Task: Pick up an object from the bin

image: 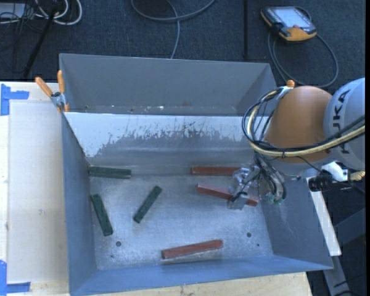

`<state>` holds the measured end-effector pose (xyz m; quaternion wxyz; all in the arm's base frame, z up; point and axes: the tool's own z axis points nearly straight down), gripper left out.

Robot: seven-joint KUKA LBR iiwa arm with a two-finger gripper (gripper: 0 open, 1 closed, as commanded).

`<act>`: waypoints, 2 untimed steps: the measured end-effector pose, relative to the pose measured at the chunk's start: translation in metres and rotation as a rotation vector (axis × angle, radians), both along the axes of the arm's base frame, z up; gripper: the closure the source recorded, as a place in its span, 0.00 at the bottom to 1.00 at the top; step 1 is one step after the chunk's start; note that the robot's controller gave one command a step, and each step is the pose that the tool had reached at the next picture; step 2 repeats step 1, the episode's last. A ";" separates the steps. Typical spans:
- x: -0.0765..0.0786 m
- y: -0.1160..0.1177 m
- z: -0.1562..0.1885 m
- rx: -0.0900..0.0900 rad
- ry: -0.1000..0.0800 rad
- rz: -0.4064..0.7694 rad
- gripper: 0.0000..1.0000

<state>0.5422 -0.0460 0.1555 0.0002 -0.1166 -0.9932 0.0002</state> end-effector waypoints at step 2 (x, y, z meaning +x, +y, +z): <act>-0.001 -0.009 0.092 0.000 -0.001 -0.018 1.00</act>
Offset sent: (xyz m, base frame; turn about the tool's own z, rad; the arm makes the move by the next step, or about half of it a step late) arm 0.0000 0.0000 0.0000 0.0000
